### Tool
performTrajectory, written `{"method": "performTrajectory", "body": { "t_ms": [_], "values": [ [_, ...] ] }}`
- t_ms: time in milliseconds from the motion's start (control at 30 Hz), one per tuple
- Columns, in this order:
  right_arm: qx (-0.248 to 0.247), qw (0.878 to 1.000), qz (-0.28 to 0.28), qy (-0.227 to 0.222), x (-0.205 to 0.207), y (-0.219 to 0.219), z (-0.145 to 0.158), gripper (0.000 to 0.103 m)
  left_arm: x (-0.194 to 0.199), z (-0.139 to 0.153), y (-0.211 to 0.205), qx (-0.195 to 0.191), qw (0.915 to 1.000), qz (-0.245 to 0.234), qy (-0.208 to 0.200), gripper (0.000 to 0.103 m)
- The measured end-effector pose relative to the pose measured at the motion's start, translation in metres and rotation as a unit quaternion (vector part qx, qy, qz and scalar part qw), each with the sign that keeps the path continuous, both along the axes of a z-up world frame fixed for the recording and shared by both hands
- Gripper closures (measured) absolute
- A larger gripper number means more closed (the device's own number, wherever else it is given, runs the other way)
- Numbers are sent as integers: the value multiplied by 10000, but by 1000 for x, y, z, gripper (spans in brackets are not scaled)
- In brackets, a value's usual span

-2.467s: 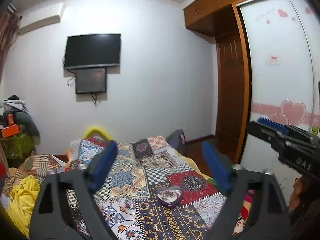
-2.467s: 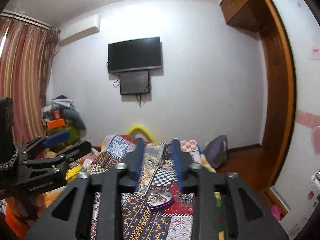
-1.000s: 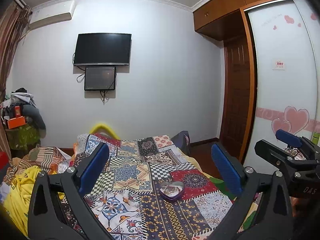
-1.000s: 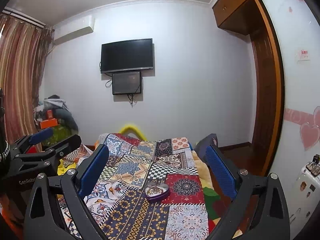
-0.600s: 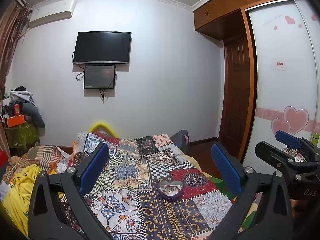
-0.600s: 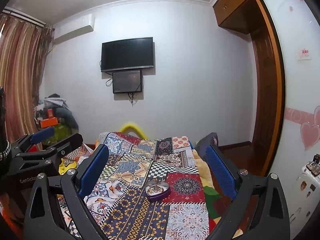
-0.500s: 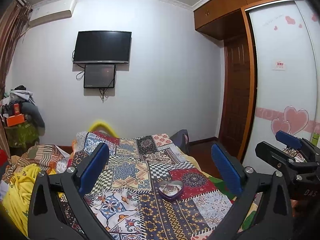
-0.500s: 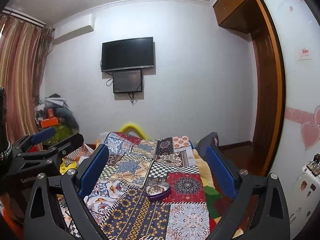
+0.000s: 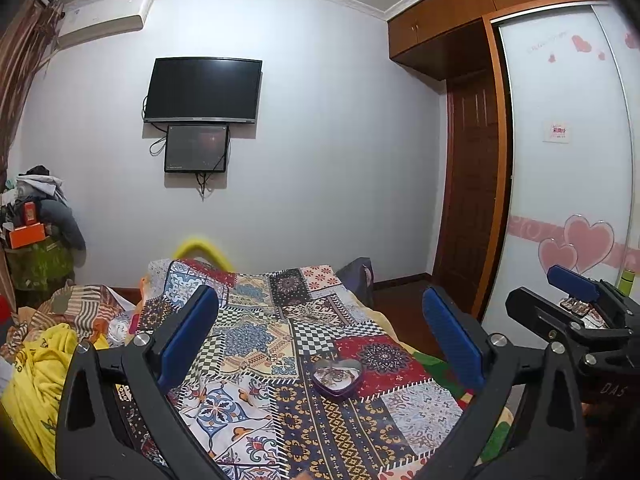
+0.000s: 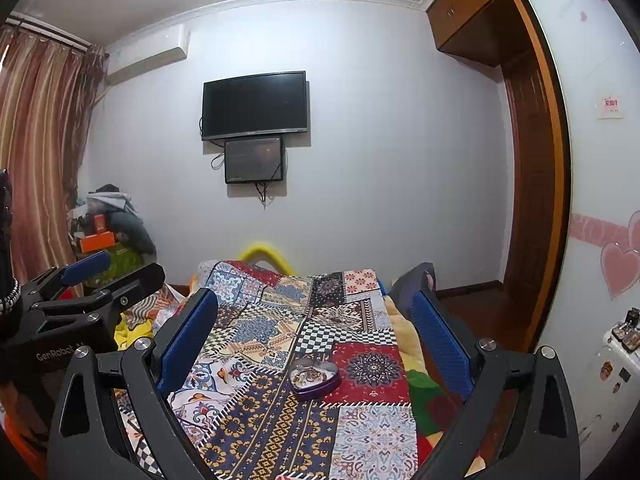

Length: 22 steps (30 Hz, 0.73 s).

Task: Organize jewelry

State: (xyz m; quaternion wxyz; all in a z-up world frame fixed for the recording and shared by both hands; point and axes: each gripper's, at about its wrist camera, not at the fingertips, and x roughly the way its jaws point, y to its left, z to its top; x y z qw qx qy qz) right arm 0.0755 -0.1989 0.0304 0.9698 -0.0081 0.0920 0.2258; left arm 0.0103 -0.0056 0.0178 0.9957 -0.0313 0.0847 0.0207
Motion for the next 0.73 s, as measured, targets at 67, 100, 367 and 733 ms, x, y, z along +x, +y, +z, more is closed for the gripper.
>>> {"method": "performTrajectory", "body": {
  "t_ms": [67, 100, 367, 733],
  "values": [
    [7, 10000, 1, 8, 0, 0, 0, 6, 1, 0, -1, 8, 10000, 5, 12, 0],
    [6, 10000, 2, 4, 0, 0, 0, 6, 2, 0, -1, 11, 10000, 10, 16, 0],
    [6, 10000, -3, 4, 1, -1, 0, 6, 3, -1, -2, 19, 10000, -15, 25, 0],
    [0, 9999, -21, 104, 9, -1, -2, 6, 9, -4, 1, -13, 10000, -20, 86, 0]
  ]
}}
